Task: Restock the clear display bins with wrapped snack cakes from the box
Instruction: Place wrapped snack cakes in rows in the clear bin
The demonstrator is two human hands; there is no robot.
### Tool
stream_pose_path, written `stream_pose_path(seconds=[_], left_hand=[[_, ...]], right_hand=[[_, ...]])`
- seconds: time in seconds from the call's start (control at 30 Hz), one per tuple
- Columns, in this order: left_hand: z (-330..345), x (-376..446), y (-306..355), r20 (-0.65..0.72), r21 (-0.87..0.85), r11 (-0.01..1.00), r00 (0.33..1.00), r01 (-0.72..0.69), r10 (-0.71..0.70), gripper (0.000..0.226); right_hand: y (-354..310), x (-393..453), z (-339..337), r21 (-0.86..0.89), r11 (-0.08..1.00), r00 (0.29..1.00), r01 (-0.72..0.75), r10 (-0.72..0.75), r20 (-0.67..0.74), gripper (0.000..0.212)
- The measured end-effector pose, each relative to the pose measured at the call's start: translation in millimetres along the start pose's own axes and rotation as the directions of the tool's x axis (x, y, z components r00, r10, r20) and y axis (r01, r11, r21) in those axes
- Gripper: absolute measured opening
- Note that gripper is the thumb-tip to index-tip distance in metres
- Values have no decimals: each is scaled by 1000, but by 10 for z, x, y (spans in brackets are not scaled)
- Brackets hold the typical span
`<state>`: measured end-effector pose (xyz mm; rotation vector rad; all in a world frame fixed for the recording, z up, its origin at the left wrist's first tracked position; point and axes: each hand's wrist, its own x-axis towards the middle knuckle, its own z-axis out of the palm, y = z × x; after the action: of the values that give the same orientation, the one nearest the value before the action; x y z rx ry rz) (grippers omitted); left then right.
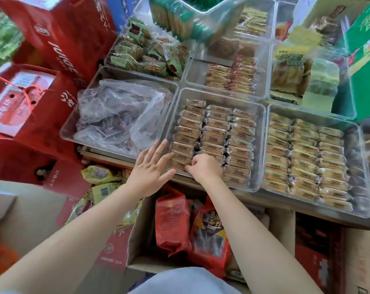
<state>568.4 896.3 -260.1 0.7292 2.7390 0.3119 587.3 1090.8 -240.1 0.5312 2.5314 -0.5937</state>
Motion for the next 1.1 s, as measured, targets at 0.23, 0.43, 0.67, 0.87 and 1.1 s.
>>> stream_pose_path(seconds=[0.23, 0.43, 0.67, 0.87, 1.1], left_hand=[[1, 121, 279, -26, -215, 948, 969, 233, -244, 44], [-172, 266, 337, -44, -300, 905, 944, 301, -328, 86], [-300, 462, 271, 3, 108, 970, 975, 218, -220, 88], [-321, 473, 155, 1, 184, 978, 995, 93, -95, 66], [-317, 41, -188, -74, 7, 983, 981, -181, 182, 35]], right_hand=[[163, -78, 74, 175, 982, 993, 72, -55, -101, 30], [187, -89, 76, 239, 968, 993, 80, -58, -100, 37], [-39, 20, 81, 83, 992, 993, -100, 105, -50, 51], [-117, -45, 104, 124, 976, 976, -179, 192, -106, 45], [-18, -614, 102, 439, 897, 901, -50, 230, -367, 2]])
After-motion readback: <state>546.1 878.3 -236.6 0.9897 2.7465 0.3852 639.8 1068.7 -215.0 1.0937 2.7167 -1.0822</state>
